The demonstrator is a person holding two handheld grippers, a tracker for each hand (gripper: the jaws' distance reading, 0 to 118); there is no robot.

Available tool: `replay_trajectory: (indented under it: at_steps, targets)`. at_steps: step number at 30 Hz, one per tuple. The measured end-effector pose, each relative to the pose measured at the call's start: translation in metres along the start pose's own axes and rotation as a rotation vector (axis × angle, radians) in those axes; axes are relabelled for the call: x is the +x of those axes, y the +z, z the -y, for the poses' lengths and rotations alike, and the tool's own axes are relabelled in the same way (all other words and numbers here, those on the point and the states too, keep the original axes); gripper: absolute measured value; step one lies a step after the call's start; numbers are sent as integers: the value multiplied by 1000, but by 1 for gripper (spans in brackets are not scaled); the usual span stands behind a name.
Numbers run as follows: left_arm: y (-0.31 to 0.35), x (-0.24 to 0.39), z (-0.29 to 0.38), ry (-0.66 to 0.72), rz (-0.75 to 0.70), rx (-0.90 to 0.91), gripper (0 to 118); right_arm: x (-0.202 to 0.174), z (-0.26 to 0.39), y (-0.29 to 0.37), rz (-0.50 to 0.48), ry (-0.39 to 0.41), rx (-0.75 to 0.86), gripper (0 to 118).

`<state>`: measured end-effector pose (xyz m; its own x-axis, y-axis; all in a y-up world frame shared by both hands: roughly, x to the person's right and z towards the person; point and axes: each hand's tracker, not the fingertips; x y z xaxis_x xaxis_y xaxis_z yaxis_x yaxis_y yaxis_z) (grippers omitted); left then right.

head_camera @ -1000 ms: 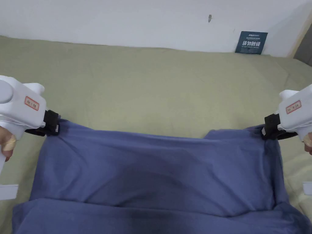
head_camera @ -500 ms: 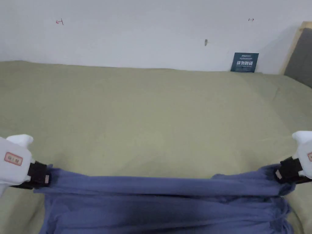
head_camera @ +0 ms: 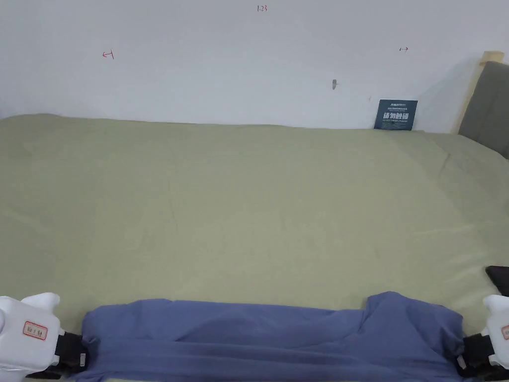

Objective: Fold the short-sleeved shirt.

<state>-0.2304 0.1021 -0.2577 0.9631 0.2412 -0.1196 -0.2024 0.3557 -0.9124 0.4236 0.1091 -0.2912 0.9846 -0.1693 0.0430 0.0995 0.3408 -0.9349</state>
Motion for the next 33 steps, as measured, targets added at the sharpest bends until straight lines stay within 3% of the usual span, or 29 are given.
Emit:
replay_trajectory:
  at_steps: [1,3,4,5,11,13,14,15,16,17,18,22,33]
  targets:
    - [4,2,0,-4,-12,-1,19,-2,-1,2,3,-7,-9,8]
    - [15,4,1,5,-123,-26,83,-9,-2,16,36,2,-31,48]
    - [23,3,3,13,-141,-24,96,-13,-2,23,61,16,-23,65]
    - [36,3,3,23,-97,13,96,-18,-2,32,87,40,-7,78]
    - [73,32,-10,20,-62,125,96,-62,-15,59,60,55,82,75]
    - [71,48,-13,-24,-67,150,94,-81,-17,56,49,106,97,68]
    - [68,55,-14,-49,-66,157,84,-88,-16,54,49,137,116,52]
    - [63,60,-13,-62,-65,163,70,-96,-15,51,53,164,135,30]
    - [60,66,-13,-79,-66,170,48,-103,-14,47,54,180,149,5]
    - [55,71,-12,-91,-65,173,14,-108,-13,42,57,167,147,0]
    - [50,76,-12,-97,-73,176,0,-107,-14,37,58,159,152,0]
    - [39,81,-7,-102,-95,245,0,-121,-6,27,42,186,180,0]
    - [33,54,-14,-108,-132,273,0,-133,-1,1,42,165,171,0]
